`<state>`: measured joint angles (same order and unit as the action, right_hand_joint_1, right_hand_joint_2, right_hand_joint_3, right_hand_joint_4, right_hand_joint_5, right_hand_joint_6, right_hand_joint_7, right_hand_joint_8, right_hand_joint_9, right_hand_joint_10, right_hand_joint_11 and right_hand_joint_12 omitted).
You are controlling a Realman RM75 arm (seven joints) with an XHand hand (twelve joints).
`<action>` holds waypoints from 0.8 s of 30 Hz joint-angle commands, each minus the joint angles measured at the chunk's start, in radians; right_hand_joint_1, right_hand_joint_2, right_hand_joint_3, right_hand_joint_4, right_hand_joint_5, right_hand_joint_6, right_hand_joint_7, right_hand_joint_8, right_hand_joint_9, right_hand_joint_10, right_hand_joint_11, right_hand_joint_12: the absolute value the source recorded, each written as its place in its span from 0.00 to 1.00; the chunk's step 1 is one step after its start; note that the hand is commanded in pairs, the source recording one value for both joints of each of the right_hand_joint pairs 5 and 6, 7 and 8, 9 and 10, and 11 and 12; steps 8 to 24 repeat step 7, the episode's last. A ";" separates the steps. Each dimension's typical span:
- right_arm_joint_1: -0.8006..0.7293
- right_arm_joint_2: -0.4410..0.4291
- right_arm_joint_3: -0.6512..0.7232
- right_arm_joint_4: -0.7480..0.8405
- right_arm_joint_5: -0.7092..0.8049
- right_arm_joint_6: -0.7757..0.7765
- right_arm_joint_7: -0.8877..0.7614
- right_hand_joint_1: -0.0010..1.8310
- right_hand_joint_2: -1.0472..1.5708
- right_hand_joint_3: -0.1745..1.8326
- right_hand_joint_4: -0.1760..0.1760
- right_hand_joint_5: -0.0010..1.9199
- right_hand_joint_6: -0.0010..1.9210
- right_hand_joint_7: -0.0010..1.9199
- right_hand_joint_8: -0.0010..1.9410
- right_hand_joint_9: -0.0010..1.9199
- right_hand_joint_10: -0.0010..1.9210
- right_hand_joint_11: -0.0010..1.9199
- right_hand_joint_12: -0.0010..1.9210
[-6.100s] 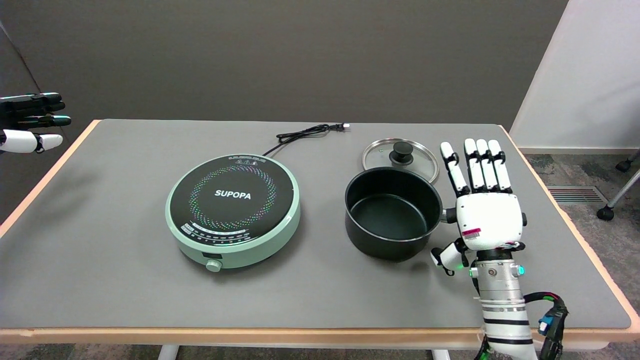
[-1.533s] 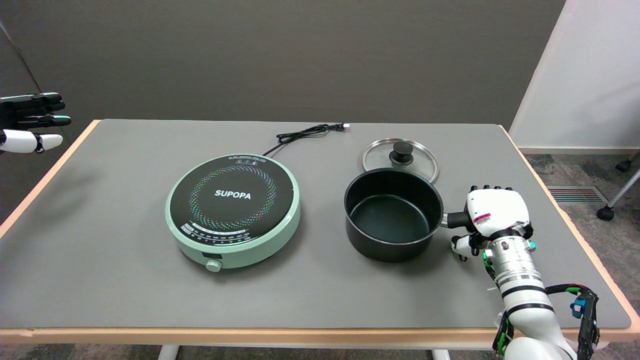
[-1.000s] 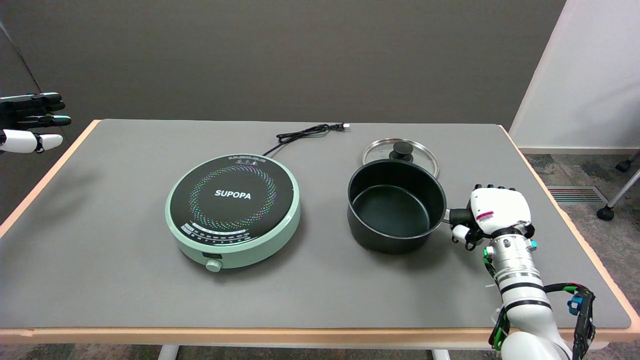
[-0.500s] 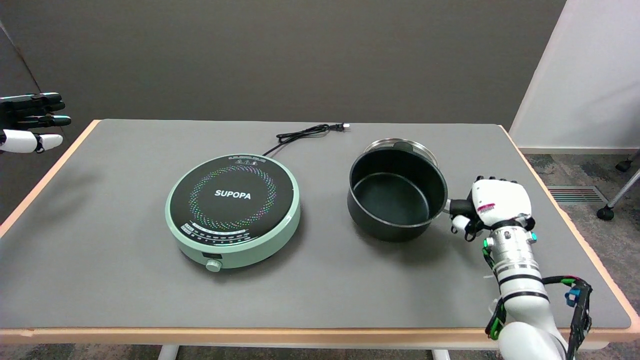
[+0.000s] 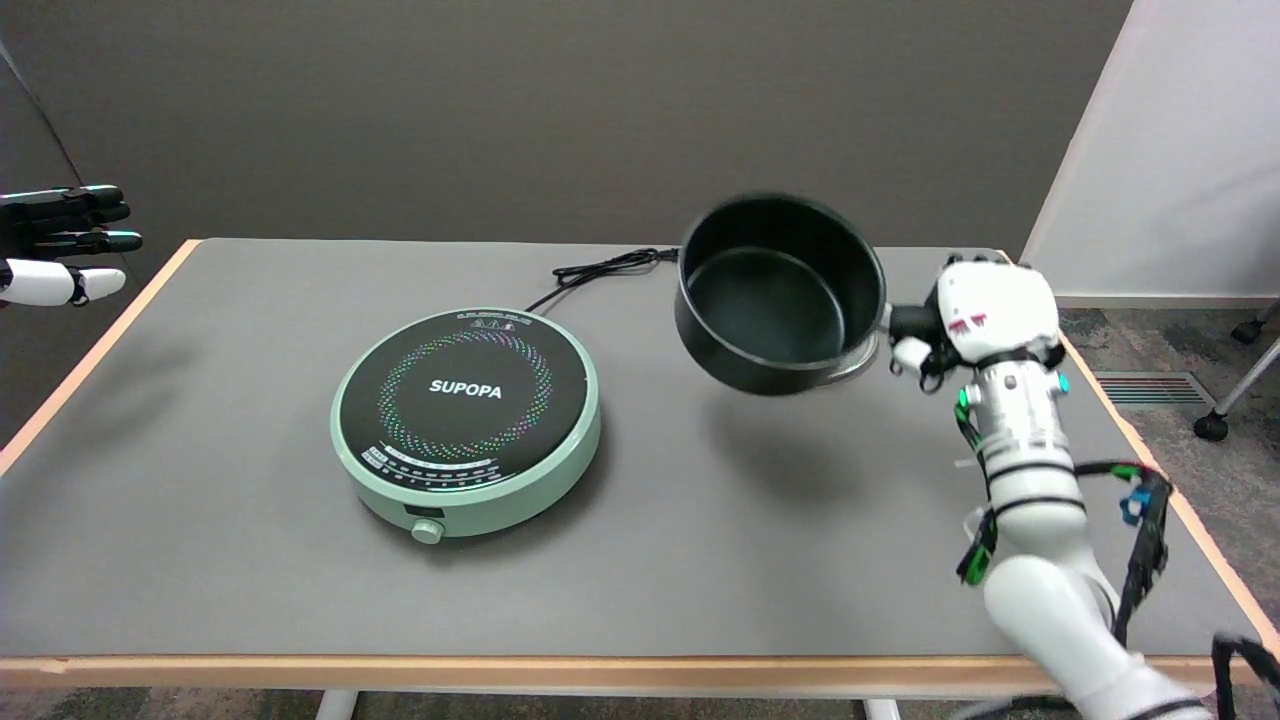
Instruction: Pick up the pot lid.
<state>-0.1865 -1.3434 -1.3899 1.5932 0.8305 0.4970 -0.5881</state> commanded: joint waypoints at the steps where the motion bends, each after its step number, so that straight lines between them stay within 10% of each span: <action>1: 0.364 0.133 -0.045 -0.019 0.088 -0.373 0.002 0.50 0.91 0.47 0.28 0.93 0.93 0.93 0.92 0.93 0.93 0.93 0.93; 24: 0.434 0.084 -0.070 -0.022 0.090 -0.487 -0.004 0.50 0.91 0.47 0.28 0.93 0.93 0.93 0.92 0.93 0.93 0.93 0.93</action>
